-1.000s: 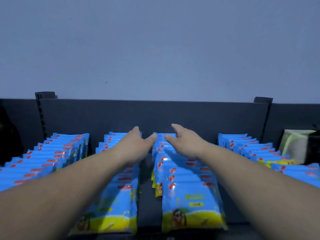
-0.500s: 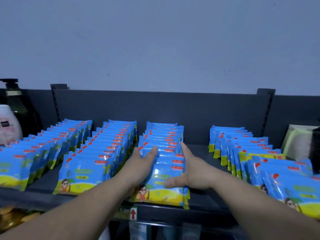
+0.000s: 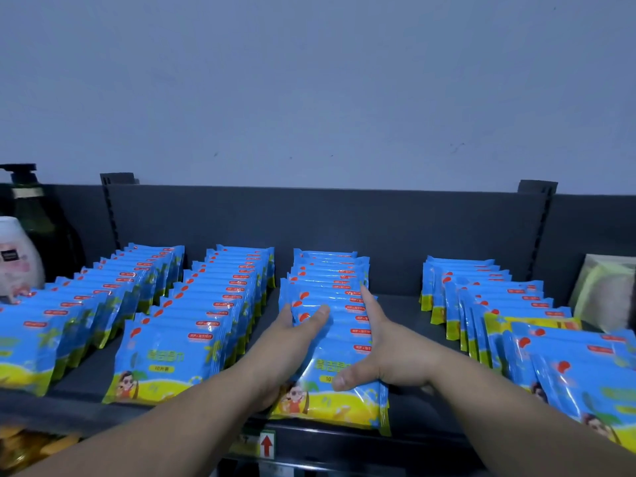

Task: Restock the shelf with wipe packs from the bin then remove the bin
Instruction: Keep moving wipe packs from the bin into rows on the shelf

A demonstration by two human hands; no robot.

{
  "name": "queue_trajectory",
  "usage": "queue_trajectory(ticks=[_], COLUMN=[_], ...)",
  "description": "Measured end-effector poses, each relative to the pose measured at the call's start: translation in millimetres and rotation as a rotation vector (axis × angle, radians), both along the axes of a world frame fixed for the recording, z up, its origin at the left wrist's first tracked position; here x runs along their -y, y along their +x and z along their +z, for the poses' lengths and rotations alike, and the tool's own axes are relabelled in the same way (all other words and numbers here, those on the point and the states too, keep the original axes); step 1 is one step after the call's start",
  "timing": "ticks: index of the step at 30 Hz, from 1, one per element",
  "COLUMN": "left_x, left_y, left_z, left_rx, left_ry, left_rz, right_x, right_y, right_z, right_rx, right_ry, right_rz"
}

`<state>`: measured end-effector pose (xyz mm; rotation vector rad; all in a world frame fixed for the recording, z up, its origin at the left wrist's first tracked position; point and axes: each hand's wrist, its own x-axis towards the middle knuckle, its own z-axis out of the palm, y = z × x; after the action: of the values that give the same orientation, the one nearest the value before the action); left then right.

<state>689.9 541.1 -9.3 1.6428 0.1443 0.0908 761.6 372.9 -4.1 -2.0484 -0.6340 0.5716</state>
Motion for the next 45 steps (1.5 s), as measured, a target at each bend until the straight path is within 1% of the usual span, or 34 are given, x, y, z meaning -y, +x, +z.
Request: queue_trajectory(ticks=[2, 5, 8, 13, 15, 17, 19, 22, 24, 25, 27, 29, 31, 34, 36, 39, 42, 45], left_x=[-5, -8, -4, -5, -10, -14, -19, -27, -32, -34, -35, -33, -32, -38, -45, -49, -49, -50], left_y=[1, -2, -6, -4, 4, 14, 28, 54, 71, 78, 93, 96, 97, 101, 106, 115, 124, 126], left_z=[-1, -2, -5, 6, 16, 28, 39, 48, 47, 44, 36, 34, 33, 33, 36, 39, 36, 37], left_rx=[-0.005, 0.041, 0.079, 0.117, 0.136, 0.110, 0.043, -0.087, -0.195, -0.238, -0.298, -0.305, -0.309, -0.277, -0.242, -0.260, -0.302, -0.291], left_ry=[0.043, 0.217, 0.343, 0.360, 0.408, 0.472, 0.595, 0.697, 0.683, 0.641, 0.492, 0.331, 0.267, 0.264, 0.280, 0.271, 0.250, 0.213], left_rz=[-0.029, -0.024, -0.011, 0.022, 0.037, 0.066, 0.082, 0.126, 0.121, 0.112, 0.089, 0.042, -0.015, -0.063, -0.021, 0.015, -0.072, -0.114], right_x=[1, 4, 6, 8, 9, 8, 3, -8, -17, -21, -30, -34, -34, -30, -30, -35, -40, -42], right_y=[3, 1, -1, 2, 10, 19, 27, 40, 47, 48, 52, 52, 53, 60, 70, 83, 86, 88], right_z=[2, 8, 11, 17, 20, 22, 24, 26, 28, 28, 26, 23, 22, 23, 25, 29, 32, 31], right_rx=[0.031, 0.086, 0.089, 0.114, 0.141, 0.195, 0.221, 0.186, 0.165, 0.148, 0.114, 0.085, 0.075, 0.101, 0.123, 0.111, 0.093, 0.103], right_ry=[-0.039, -0.095, -0.090, -0.139, -0.080, -0.019, 0.004, -0.001, -0.018, -0.014, 0.002, 0.010, 0.012, -0.010, -0.024, -0.036, -0.059, -0.092], right_rz=[0.005, 0.028, 0.059, 0.055, 0.009, -0.055, -0.114, -0.165, -0.203, -0.224, -0.245, -0.250, -0.246, -0.227, -0.252, -0.309, -0.316, -0.322])
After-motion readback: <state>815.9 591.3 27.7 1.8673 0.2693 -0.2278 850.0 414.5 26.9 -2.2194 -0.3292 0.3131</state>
